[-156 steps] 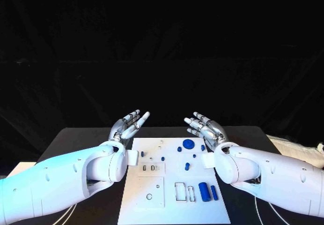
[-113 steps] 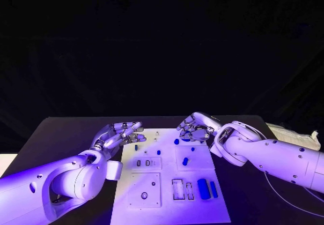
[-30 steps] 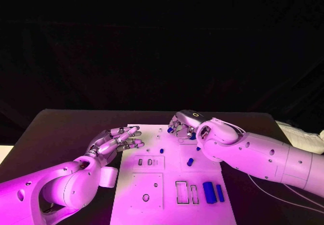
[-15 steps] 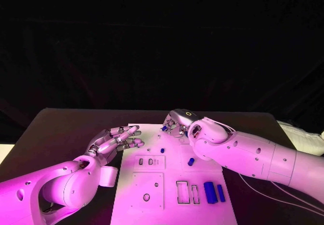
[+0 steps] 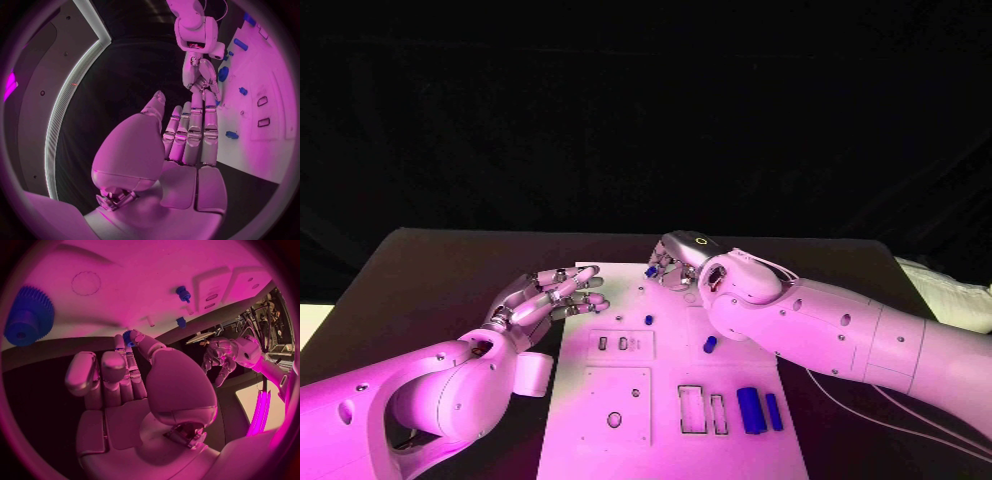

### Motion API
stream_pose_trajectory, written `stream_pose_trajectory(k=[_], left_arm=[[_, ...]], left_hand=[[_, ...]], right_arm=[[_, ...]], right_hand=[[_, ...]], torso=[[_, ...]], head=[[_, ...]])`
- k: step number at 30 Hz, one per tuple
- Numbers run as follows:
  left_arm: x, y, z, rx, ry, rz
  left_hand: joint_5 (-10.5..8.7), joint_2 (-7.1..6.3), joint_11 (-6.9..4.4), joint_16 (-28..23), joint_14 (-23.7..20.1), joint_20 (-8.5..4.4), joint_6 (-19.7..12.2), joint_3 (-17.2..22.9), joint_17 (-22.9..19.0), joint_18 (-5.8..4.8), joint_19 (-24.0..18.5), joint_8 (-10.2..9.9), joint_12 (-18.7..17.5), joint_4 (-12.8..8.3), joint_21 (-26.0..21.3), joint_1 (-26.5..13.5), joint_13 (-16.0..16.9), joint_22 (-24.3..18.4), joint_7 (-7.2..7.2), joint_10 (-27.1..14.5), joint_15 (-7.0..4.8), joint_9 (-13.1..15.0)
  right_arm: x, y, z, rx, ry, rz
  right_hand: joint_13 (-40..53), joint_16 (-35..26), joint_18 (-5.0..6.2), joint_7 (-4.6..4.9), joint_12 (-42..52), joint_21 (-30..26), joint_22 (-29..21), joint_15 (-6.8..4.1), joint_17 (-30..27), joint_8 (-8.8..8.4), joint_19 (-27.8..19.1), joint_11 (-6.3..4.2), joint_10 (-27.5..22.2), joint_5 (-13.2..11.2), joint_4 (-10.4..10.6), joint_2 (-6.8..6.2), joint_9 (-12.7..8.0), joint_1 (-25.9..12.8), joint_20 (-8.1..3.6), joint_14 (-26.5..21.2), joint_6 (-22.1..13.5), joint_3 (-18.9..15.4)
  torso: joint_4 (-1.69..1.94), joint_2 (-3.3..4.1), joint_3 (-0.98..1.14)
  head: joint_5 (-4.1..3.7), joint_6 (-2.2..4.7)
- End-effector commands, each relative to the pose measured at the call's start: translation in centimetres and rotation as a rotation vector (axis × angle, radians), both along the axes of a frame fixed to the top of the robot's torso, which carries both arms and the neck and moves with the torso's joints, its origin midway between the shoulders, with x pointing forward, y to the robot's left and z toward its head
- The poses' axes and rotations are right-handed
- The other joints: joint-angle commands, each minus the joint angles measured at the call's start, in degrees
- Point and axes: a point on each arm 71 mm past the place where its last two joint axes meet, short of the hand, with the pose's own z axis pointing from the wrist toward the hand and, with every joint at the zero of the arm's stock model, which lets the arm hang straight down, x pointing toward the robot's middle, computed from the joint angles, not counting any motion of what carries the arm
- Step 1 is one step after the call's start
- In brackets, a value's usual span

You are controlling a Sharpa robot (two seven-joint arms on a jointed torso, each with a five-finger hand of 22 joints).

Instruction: Assemble the parts on the task board

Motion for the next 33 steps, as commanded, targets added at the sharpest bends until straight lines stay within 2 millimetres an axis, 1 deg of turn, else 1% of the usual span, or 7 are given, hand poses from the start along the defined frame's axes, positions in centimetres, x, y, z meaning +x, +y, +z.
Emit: stream_pose_trajectory(k=[1,22,24,26,27,29,33], left_arm=[[-0.07,-0.27,0.25,-0.016,-0.01,-0.019],[0.06,-0.3,0.18,-0.013,-0.006,-0.018],[0.07,-0.3,0.18,-0.012,-0.006,-0.018],[0.07,-0.29,0.18,-0.012,-0.005,-0.018],[0.07,-0.3,0.18,-0.012,-0.005,-0.018],[0.08,-0.28,0.17,-0.012,-0.005,-0.018],[0.14,-0.22,0.14,-0.011,-0.004,-0.016]], left_hand=[[0.06,0.51,-0.2,-0.4,0.0,0.09,-0.1,0.0,0.1,0.61,0.4,-0.3,-0.1,-0.5,-0.4,-0.1,-0.1,-0.1,0.03,-0.3,0.36,0.0],[0.05,0.51,-0.21,-0.4,0.0,0.09,-0.1,0.0,0.1,0.61,0.4,-0.4,-0.1,-0.5,-0.4,-0.1,-0.1,-0.1,-0.01,-0.3,0.36,0.0],[0.05,0.51,-0.21,-0.4,0.0,0.09,-0.1,0.0,0.1,0.61,0.4,-0.4,-0.1,-0.5,-0.4,-0.1,-0.1,-0.1,-0.01,-0.3,0.36,0.0],[0.05,0.51,-0.21,-0.4,0.0,0.09,-0.1,0.0,0.1,0.61,0.4,-0.4,-0.1,-0.5,-0.4,-0.1,-0.1,-0.1,-0.01,-0.3,0.36,0.0],[0.05,0.51,-0.21,-0.4,0.0,0.09,-0.1,0.0,0.1,0.61,0.4,-0.4,-0.1,-0.5,-0.4,-0.1,-0.1,-0.1,-0.01,-0.3,0.36,0.0],[0.05,0.51,-0.21,-0.4,0.0,0.09,-0.1,0.0,0.1,0.61,0.4,-0.4,-0.1,-0.5,-0.4,-0.1,-0.1,-0.1,-0.01,-0.3,0.36,0.0],[0.05,0.51,-0.22,-0.5,0.0,0.09,-0.1,0.0,0.2,0.61,0.4,-0.4,-0.1,-0.5,-0.4,-0.1,-0.1,-0.1,-0.02,-0.3,0.35,0.0]], right_arm=[[0.15,0.08,-0.26,-0.027,0.015,-0.018],[0.23,0.94,-0.27,-0.032,0.045,-0.011],[0.32,0.86,-0.22,-0.024,0.04,-0.016],[0.39,0.82,-0.17,-0.018,0.034,-0.017],[0.41,0.83,-0.13,-0.014,0.031,-0.016],[0.41,0.86,-0.03,-0.004,0.023,-0.013],[0.15,0.87,0.34,0.021,-0.005,0.001]], right_hand=[[-0.1,0.2,-1.07,0.15,-0.3,0.4,0.1,-0.2,-0.1,0.24,-0.2,0.23,-0.2,0.2,0.3,-0.32,0.8,0.1,-0.12,0.2,0.2,0.2],[-0.1,-0.1,-0.98,0.3,-0.3,0.2,-0.4,-0.06,-0.8,-0.03,-0.6,0.37,-0.6,0.2,0.7,-0.96,0.8,-0.2,0.0,0.0,-0.2,0.2],[-0.3,-2.5,-0.52,1.25,-0.3,-1.2,-3.1,0.56,-4.2,-0.53,-2.4,1.06,-2.8,-0.5,1.3,-2.3,0.3,-0.8,0.41,-1.1,-2.5,0.1],[-0.3,-6.1,0.22,2.67,-0.4,-3.7,-7.4,1.55,-9.2,-0.65,-4.9,2.19,-6.4,-1.1,1.9,-4.68,-0.9,-1.7,1.19,-2.6,-7.7,-1.3],[-0.3,-8.1,0.67,2.8,-0.3,-5.0,-9.8,1.79,-12.0,-0.64,-6.3,2.61,-8.1,-1.2,2.1,-5.67,-1.3,-1.8,1.56,-3.3,-10.6,-2.3],[-0.2,-10.2,1.14,2.6,-0.1,-6.5,-11.9,1.76,-14.6,-0.53,-7.5,2.6,-10.1,-1.0,2.6,-6.08,-1.1,-1.2,1.89,-3.8,-13.1,-4.3],[-0.1,-10.5,1.11,2.57,0.7,-6.6,-11.9,1.75,-14.9,0.07,-7.1,2.65,-9.4,-0.1,3.0,-5.17,-0.7,0.6,2.01,-3.3,-11.5,-5.3]], torso=[[0.09,0.08,-0.08],[0.0,0.23,-0.06],[-0.01,0.25,-0.07],[-0.03,0.23,-0.11],[0.0,0.24,-0.13],[0.05,0.28,-0.1],[-0.01,0.28,-0.05]], head=[[-0.13,0.07],[0.34,0.08],[0.28,0.13],[0.29,0.13],[0.3,0.15],[0.33,0.12],[0.22,0.22]])
